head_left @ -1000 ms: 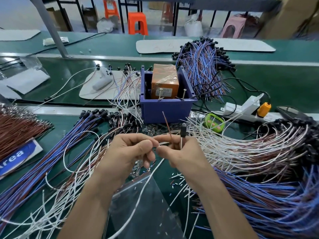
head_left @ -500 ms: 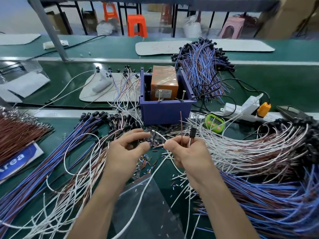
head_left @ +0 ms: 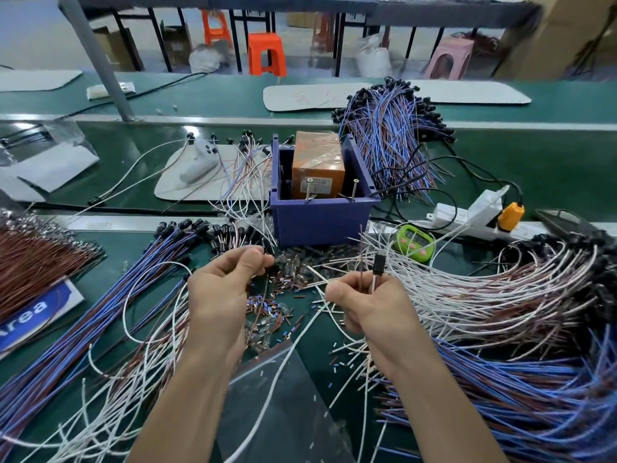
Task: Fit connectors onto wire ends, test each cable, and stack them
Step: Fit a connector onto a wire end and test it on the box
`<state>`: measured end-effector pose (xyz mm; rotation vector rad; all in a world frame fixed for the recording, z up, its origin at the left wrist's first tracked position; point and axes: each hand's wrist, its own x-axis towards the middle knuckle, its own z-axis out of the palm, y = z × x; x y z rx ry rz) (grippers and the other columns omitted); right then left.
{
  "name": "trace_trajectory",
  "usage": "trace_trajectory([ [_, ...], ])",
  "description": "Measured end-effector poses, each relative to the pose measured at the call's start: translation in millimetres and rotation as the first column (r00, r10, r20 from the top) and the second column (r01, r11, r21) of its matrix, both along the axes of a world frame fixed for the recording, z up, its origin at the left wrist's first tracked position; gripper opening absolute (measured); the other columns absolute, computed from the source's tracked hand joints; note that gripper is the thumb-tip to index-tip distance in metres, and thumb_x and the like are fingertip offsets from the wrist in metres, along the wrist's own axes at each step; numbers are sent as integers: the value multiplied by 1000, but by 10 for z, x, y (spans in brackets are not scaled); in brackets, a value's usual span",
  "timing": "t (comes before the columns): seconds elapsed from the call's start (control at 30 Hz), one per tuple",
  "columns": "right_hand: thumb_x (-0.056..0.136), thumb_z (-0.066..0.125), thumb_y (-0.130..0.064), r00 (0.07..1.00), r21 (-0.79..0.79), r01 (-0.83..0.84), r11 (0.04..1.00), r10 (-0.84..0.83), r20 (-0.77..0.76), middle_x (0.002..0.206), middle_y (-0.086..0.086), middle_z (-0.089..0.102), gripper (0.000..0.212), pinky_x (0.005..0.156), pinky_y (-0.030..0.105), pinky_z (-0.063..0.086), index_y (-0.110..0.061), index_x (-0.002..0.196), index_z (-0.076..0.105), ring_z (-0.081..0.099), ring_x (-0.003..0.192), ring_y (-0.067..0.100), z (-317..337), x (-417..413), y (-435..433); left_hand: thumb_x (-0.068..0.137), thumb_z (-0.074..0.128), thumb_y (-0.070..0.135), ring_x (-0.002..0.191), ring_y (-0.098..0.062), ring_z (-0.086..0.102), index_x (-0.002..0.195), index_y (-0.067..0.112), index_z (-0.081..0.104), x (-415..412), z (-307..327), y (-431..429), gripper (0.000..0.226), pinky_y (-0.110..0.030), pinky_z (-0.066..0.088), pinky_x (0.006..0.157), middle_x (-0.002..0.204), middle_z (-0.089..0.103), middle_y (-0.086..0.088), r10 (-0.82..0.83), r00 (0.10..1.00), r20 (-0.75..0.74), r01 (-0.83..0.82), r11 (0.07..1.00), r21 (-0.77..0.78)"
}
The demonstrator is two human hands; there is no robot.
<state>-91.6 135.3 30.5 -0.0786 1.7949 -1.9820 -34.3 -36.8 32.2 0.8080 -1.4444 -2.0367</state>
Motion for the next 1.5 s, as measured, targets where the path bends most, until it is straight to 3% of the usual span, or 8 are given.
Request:
trace_trajectory([
  [0.13, 87, 74, 0, 999, -44, 11, 999, -9, 45, 46, -6, 37, 33, 42, 22, 26, -16, 59, 67, 26, 42, 10, -8, -16, -4, 83, 79, 2, 93, 1, 71, 97, 30, 83, 33, 0, 35, 32, -10, 53, 77, 104, 79, 10, -224, 965, 135, 255, 921, -294],
  [0.3, 88, 75, -9, 998, -17, -54, 998, 55, 32, 46, -11, 39, 18, 42, 18, 30, -15, 73, 67, 32, 40, 4, -27, 3, -82, 76, 74, 20, 103, -26, 75, 96, 11, 82, 13, -54, 293, 23, -24, 58, 81, 106, 78, -16, -521, 853, -26, 521, 853, 17],
  [0.6, 99, 36, -2, 988, -127, 52, 990, -33, 148, 52, 6, 48, 33, 41, 24, 24, -1, 104, 69, 27, 40, 12, -20, -4, -65, 102, 59, 11, 61, -14, 72, 92, 15, 76, -92, -27, 331, 20, -21, 56, 54, 72, 76, -6, -226, 969, 98, 223, 974, 45],
  [0.73, 107, 41, -3, 990, -114, 54, 992, -38, 139, 50, 6, 49, 28, 41, 22, 22, -5, 112, 68, 31, 39, 11, -47, 2, -66, 99, 59, 3, 52, -6, 46, 85, 23, 84, -131, -54, 237, 35, -21, 40, 54, 59, 61, 7, -173, 976, 131, 181, 982, -55],
  [0.93, 104, 53, -6, 964, -119, 219, 968, -197, 176, 50, 3, 50, 14, 38, 20, 31, -12, 91, 56, 39, 39, 9, -61, -44, -58, 102, 54, -1, 72, -8, 72, 105, 20, 76, -131, -105, 128, 31, -16, 55, 63, 90, 80, -4, -183, 979, 87, 193, 975, -113],
  [1.13, 101, 58, -8, 955, -151, 283, 947, -263, 139, 52, 6, 52, 24, 41, 23, 30, -15, 80, 51, 41, 42, 12, -33, -113, 24, 96, 71, 17, 58, -17, 73, 79, 15, 79, -210, -162, 60, 19, -21, 51, 46, 71, 77, -3, -32, 980, 194, 82, 964, -253],
  [1.33, 101, 59, -9, 962, -169, 260, 951, -241, 127, 54, 7, 52, 27, 43, 25, 31, -15, 75, 52, 41, 45, 13, -25, -122, 22, 93, 72, 40, 33, -8, 36, 66, 31, 77, -391, -53, 90, 28, -16, 27, 37, 39, 51, 10, 97, 953, 287, 73, 845, -530],
  [1.5, 100, 60, -7, 957, -165, 286, 944, -270, 109, 53, 7, 51, 24, 44, 28, 29, -14, 78, 54, 41, 45, 15, -27, -149, 28, 99, 64, 32, 40, 0, 52, 95, 31, 81, -522, 66, 158, 18, -12, 36, 42, 43, 57, 22, 102, 927, 361, 148, 785, -601],
])
